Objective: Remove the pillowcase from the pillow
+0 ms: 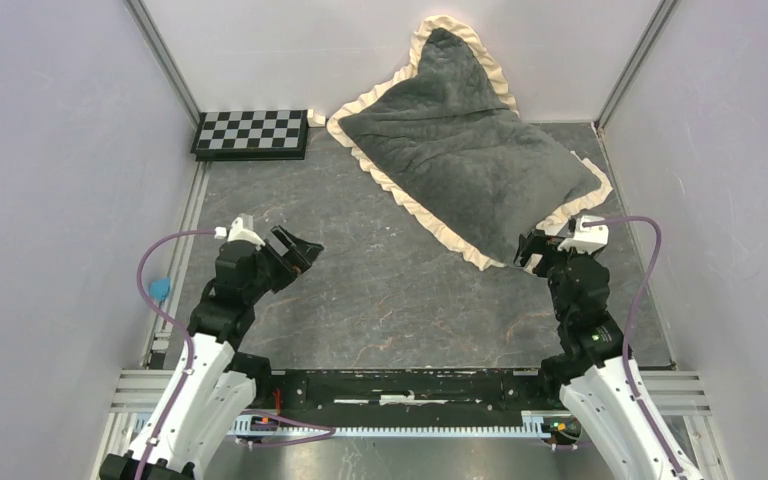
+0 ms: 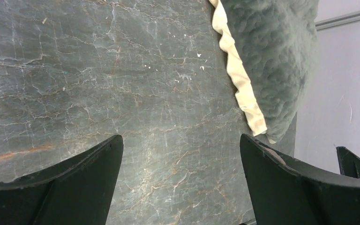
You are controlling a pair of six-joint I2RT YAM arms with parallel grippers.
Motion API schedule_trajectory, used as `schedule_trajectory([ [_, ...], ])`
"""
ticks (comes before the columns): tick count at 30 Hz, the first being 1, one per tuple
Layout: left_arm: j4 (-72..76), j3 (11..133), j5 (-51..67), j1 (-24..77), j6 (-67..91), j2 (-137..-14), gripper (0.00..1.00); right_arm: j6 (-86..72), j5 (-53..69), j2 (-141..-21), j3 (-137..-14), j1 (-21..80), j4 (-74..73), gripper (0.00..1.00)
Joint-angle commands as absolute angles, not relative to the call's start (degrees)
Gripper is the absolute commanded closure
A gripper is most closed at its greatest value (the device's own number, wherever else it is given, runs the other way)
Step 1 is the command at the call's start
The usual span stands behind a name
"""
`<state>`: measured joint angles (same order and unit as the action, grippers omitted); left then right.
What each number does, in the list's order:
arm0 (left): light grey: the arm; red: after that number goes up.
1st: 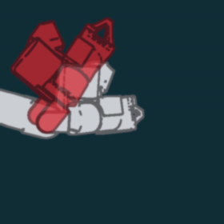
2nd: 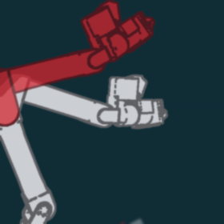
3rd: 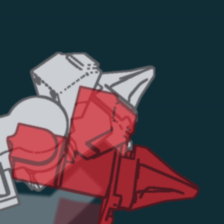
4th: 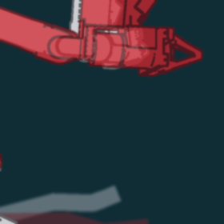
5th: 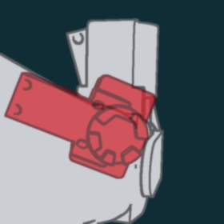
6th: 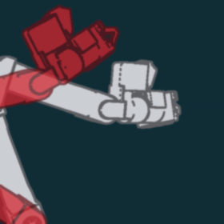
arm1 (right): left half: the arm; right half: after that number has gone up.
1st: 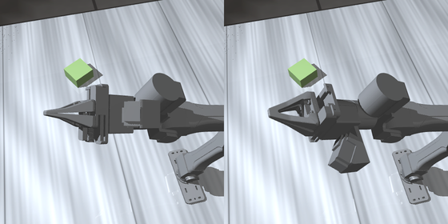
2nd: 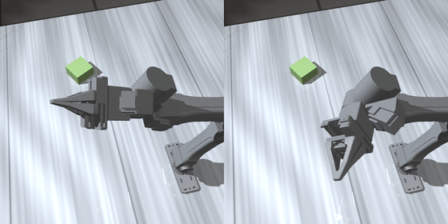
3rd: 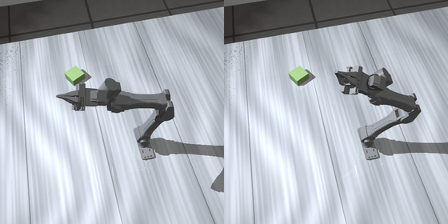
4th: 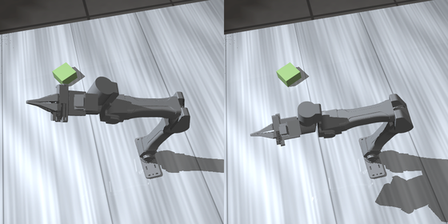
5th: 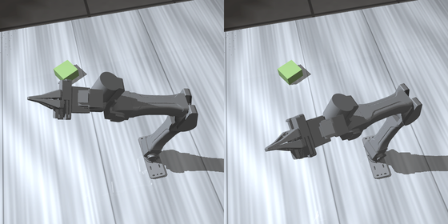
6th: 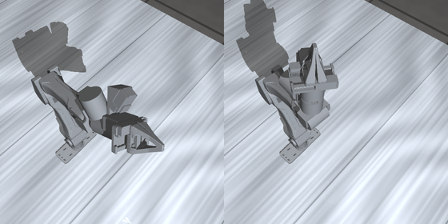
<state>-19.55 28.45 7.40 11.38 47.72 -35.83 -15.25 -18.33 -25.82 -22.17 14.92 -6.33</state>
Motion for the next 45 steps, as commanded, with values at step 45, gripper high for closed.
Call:
schedule_trajectory([
  [45, -0.2, 9.3, 11.6, 11.4, 34.4, -29.9, 0.0, -23.7, 0.6, -72.2, -26.3, 3.1, 14.6, 0.02],
])
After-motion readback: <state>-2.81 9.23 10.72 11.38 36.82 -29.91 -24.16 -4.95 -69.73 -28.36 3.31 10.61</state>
